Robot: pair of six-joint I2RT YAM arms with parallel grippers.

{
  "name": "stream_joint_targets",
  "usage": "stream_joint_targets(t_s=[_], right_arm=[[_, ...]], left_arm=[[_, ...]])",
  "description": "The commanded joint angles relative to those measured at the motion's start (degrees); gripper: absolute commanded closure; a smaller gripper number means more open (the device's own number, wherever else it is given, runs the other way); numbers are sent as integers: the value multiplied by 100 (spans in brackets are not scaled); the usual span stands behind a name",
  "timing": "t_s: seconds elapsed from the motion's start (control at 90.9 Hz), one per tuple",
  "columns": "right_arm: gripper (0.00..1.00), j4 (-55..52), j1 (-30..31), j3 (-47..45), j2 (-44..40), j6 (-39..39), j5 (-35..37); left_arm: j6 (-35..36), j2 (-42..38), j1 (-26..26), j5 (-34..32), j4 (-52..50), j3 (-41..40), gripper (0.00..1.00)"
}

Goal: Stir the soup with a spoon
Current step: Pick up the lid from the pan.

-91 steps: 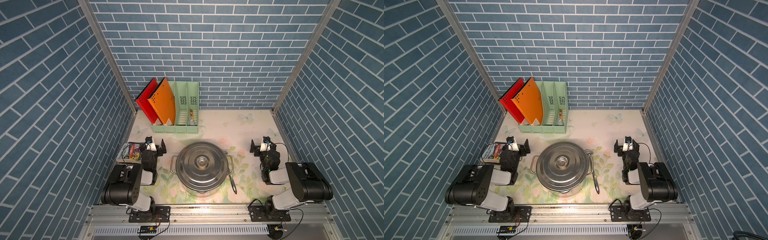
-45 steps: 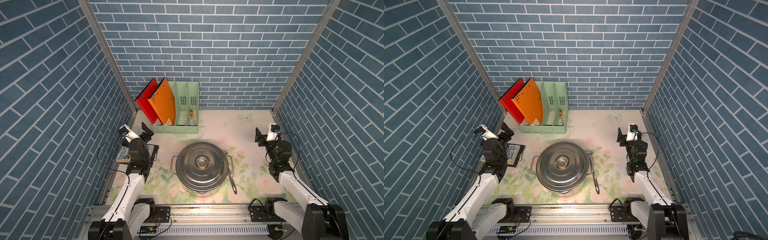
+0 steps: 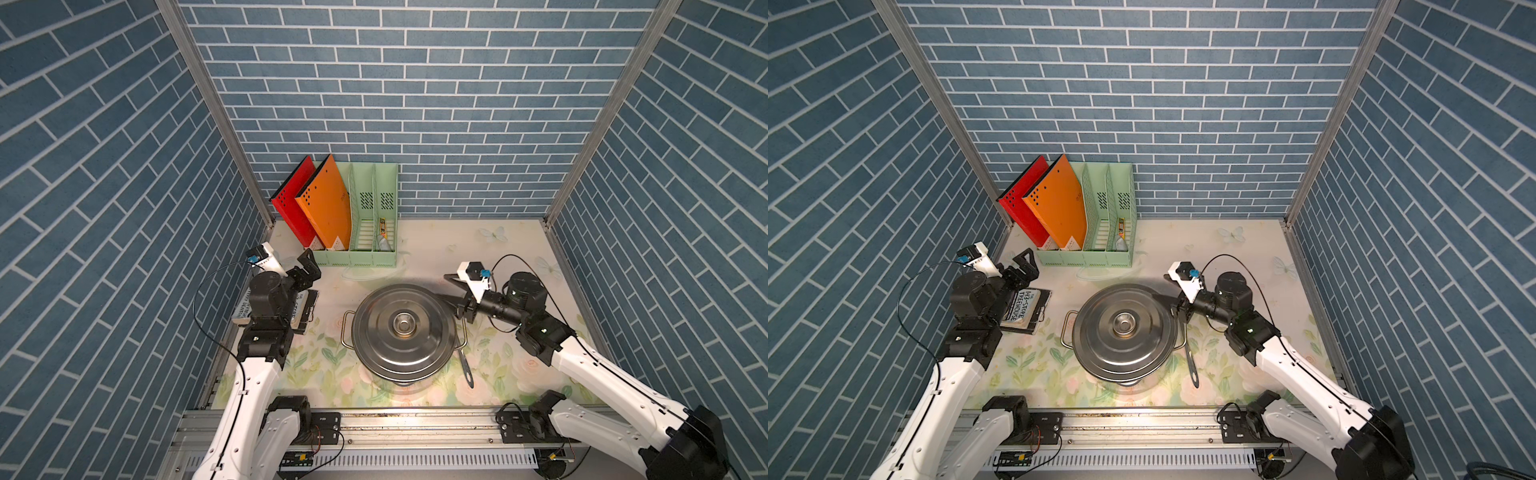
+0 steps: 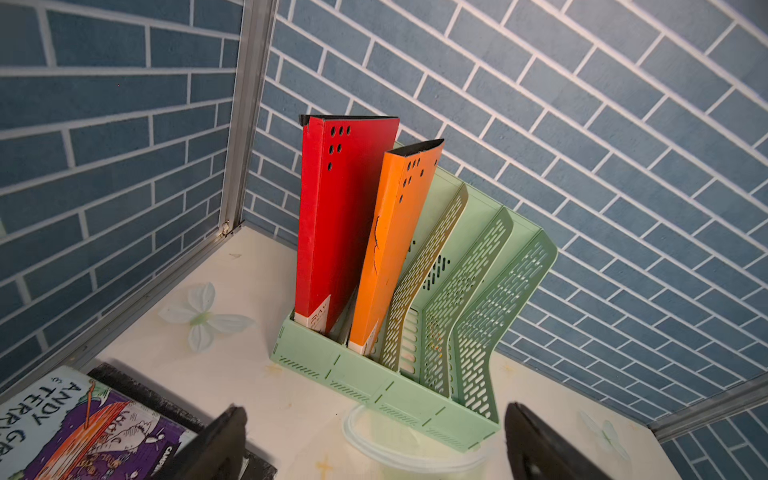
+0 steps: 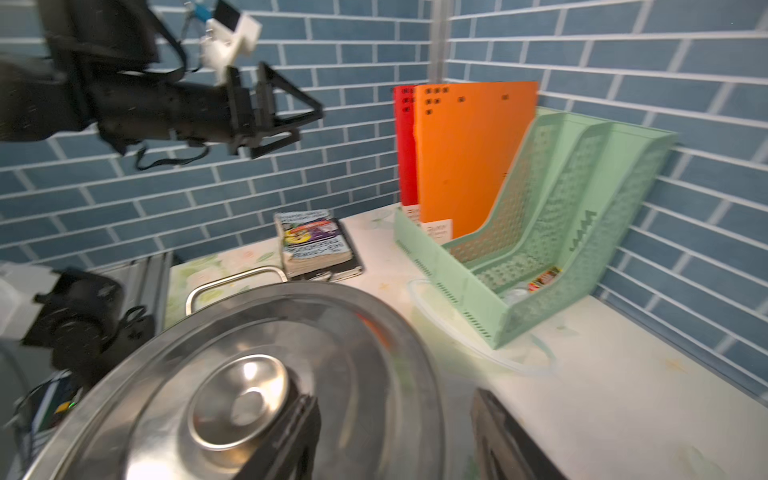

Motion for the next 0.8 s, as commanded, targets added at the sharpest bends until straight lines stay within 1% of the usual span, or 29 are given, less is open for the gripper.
stream_joint_targets(t_s=[0.0, 0.11, 0.242, 0.429, 0.539, 0.715, 0.792], right_arm=[[38, -210, 591, 345, 279, -440, -221], [37, -337, 1195, 576, 709, -424, -15], [34, -577, 1585, 883, 1127, -378, 185], [33, -420, 1664, 900, 1455, -195, 206], [36, -389, 1663, 914, 1583, -145, 243], [37, -390, 1664, 875, 1651, -124, 504], [39, -430, 1658, 902, 1710, -109, 488]], left_arm=[[233, -154, 25, -39, -290, 127, 0], [317, -254, 25, -131, -337, 127, 0], [425, -332, 25, -238, -432, 102, 0], [536, -436, 25, -373, -540, 75, 0], [605, -510, 25, -435, -552, 58, 0], [626, -547, 25, -470, -554, 44, 0], [626, -547, 25, -467, -546, 39, 0]])
